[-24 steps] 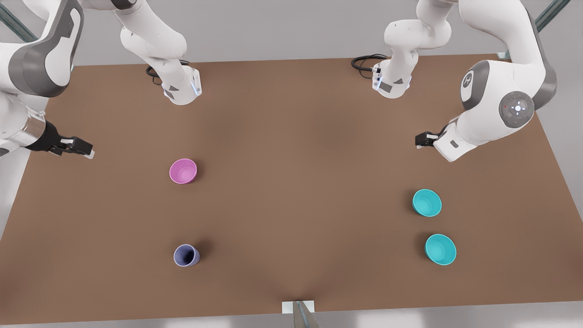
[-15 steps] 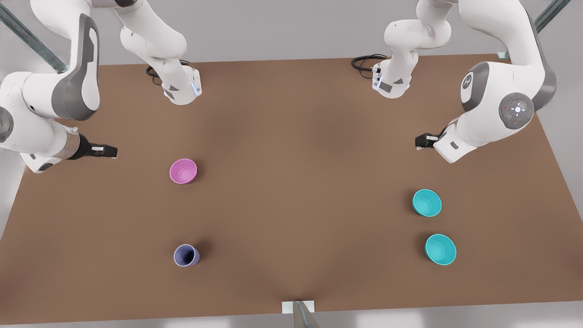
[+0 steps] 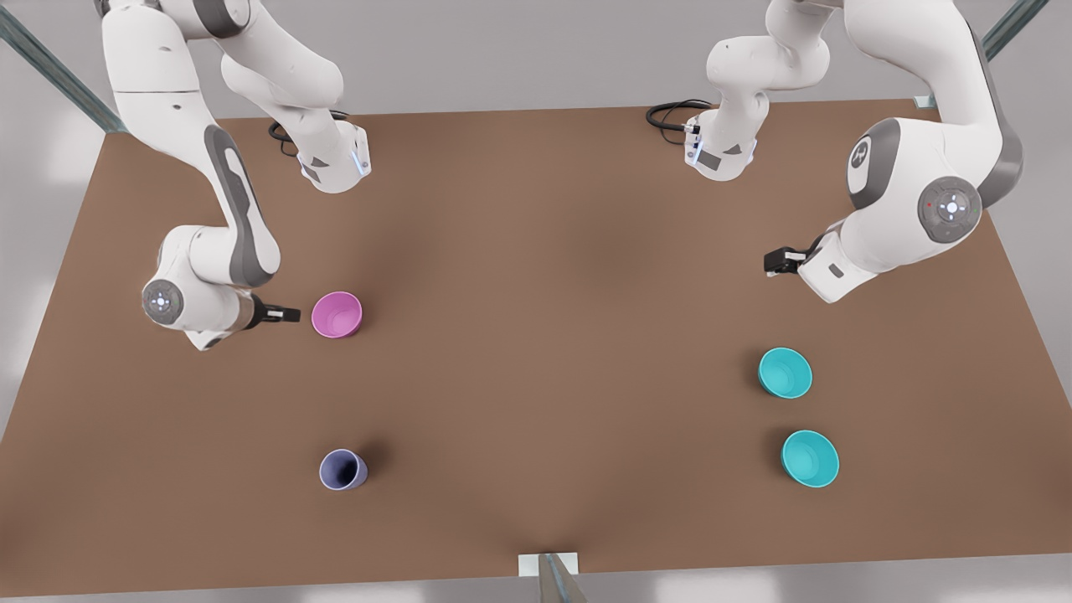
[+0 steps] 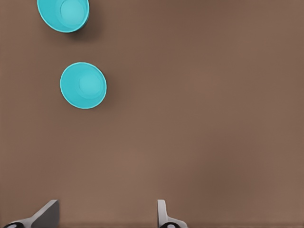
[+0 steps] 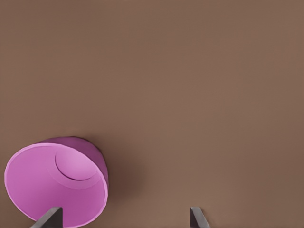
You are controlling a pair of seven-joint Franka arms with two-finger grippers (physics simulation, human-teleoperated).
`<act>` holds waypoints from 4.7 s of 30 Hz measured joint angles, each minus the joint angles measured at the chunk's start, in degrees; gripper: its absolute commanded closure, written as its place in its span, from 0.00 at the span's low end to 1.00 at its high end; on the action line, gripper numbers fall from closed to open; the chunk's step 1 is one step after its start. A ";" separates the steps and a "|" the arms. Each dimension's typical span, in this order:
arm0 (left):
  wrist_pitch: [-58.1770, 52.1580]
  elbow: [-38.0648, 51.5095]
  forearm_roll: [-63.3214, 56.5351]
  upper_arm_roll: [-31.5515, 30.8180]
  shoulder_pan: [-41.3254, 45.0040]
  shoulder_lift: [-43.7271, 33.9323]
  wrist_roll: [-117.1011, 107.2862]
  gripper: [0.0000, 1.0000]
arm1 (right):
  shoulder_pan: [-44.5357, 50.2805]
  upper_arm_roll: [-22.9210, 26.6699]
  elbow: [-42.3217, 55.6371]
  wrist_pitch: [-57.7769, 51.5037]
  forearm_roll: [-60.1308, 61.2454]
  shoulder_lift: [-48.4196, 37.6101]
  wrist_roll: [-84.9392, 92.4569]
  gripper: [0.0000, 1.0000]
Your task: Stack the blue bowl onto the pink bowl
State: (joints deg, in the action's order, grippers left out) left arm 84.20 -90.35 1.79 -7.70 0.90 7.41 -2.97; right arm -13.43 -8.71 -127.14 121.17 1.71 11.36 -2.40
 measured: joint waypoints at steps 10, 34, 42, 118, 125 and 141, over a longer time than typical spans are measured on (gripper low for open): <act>-0.38 -0.03 -0.03 0.00 -0.02 0.07 -0.08 0.00 | 0.24 -0.49 -5.48 13.80 2.10 4.67 -0.82 0.00; -0.50 -0.03 -0.03 0.00 -0.11 0.39 -0.17 0.00 | 0.35 -4.51 -4.63 17.65 5.03 4.98 -0.63 0.79; -0.90 -0.03 -0.04 0.00 -0.18 0.68 -0.21 0.00 | 22.09 -5.28 23.91 6.72 8.81 11.80 -6.27 0.79; 33.43 40.70 8.83 4.03 30.88 53.81 -42.48 0.79 | -0.54 -4.89 46.35 -38.31 -4.01 0.15 7.23 0.00; 33.35 40.49 8.95 3.76 31.00 54.31 -47.89 0.79 | -0.55 -4.96 46.25 -36.86 -3.64 0.48 8.73 0.00; 12.35 40.56 5.72 3.23 17.28 36.03 -50.52 0.00 | -0.47 -5.03 46.43 -36.25 -3.25 1.00 10.59 0.00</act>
State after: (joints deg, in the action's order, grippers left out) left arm 96.55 -49.79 7.51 -4.47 18.19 43.43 -53.48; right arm -13.90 -13.74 -80.71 84.92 -1.54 12.36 8.19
